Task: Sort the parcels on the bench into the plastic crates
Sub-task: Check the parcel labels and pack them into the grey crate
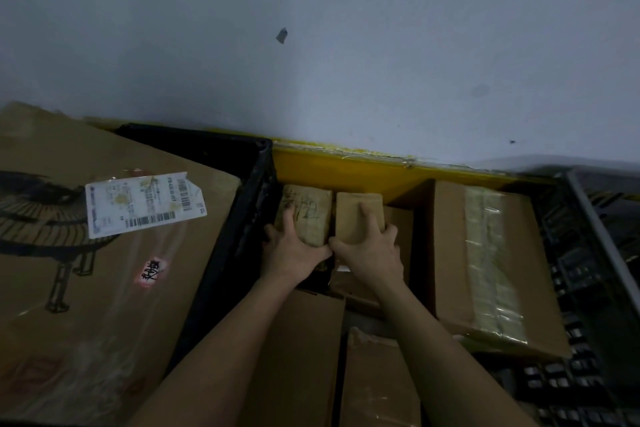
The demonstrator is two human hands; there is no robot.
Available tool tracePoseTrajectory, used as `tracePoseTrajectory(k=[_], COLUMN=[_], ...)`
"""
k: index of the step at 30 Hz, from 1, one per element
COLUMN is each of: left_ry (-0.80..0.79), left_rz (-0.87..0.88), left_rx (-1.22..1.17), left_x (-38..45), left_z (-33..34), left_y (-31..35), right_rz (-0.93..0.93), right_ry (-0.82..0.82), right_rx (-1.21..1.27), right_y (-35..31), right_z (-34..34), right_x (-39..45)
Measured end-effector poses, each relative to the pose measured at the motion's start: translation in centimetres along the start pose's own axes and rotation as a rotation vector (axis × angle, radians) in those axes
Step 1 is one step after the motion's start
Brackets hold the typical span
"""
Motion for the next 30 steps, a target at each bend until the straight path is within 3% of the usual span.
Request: tracePoseTrajectory(k=[9, 18, 30], left_ry=[0.027, 0.189, 0.288], left_rz=[-0.018, 0.110, 0.228], left_rx=[-0.046, -0.148, -0.192], left_x=[-0.5, -3.8, -8.0], left_z=[-1.7, -4.9, -12.6], left_y=[1.2, 5.4, 8.2], right_rz=[-0.021, -0.042, -0.103], right_ry=[0.013, 0.176, 0.317], right_rx=[0.124, 0.282, 0.240], right_y=[0.0, -0.5, -2.4], right_z=[-1.6, -7.5, -14.8], right_x=[-0.8, -2.2, -5.8])
Point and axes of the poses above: each hand's wrist, its own x-axis towards the middle knuckle, its own z-axis out of the palm, y = z × x, the point moved 1 cm from there along x, towards the middle knuckle, and after that the axes turned 15 degrees about y, right-handed, at the moved point
